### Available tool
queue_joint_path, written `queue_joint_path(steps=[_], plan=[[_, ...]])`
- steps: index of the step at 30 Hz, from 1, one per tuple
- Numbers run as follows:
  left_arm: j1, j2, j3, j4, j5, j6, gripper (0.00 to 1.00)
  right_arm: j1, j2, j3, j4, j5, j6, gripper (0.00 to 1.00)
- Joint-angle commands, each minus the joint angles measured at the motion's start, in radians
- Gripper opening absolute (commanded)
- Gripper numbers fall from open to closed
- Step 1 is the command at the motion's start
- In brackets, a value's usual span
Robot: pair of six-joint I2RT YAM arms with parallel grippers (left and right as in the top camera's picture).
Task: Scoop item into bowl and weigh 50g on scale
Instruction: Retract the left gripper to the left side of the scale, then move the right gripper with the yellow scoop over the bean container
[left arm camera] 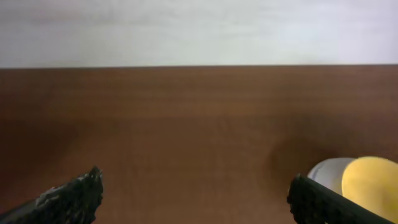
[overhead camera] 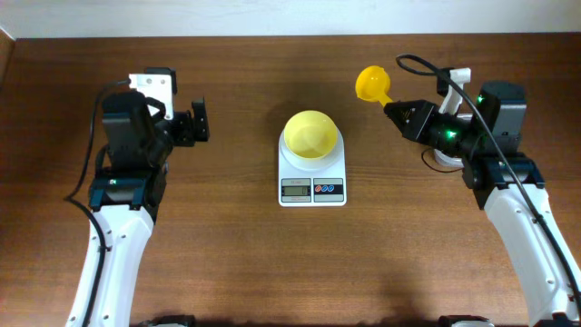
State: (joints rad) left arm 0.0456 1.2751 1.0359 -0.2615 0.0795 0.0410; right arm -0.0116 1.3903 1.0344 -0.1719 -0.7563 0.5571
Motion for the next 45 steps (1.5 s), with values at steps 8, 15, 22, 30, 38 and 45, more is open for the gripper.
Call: queue_joint_path(steps=[8, 15, 22, 30, 38, 45], plan=[[0.002, -0.014, 0.010, -0.082, 0.148, 0.101, 0.99, -0.003, -0.008, 0.011, -0.019, 0.167, -0.098, 0.04], [0.002, -0.014, 0.088, -0.325, 0.482, 0.485, 0.99, -0.003, -0.008, 0.011, -0.019, 0.171, -0.109, 0.04], [-0.024, -0.014, 0.328, -0.634, 0.483, 0.626, 0.99, -0.003, -0.008, 0.011, -0.020, 0.171, -0.109, 0.04], [-0.064, -0.013, 0.332, -0.732, 0.483, 0.756, 0.99, -0.003, -0.008, 0.011, -0.019, 0.171, -0.108, 0.04], [-0.126, -0.013, 0.332, -0.802, 0.457, 0.971, 0.99, -0.003, -0.008, 0.011, -0.020, 0.170, -0.108, 0.04], [-0.126, -0.013, 0.332, -0.779, 0.456, 0.868, 0.99, -0.003, -0.008, 0.011, -0.023, 0.167, -0.108, 0.04]])
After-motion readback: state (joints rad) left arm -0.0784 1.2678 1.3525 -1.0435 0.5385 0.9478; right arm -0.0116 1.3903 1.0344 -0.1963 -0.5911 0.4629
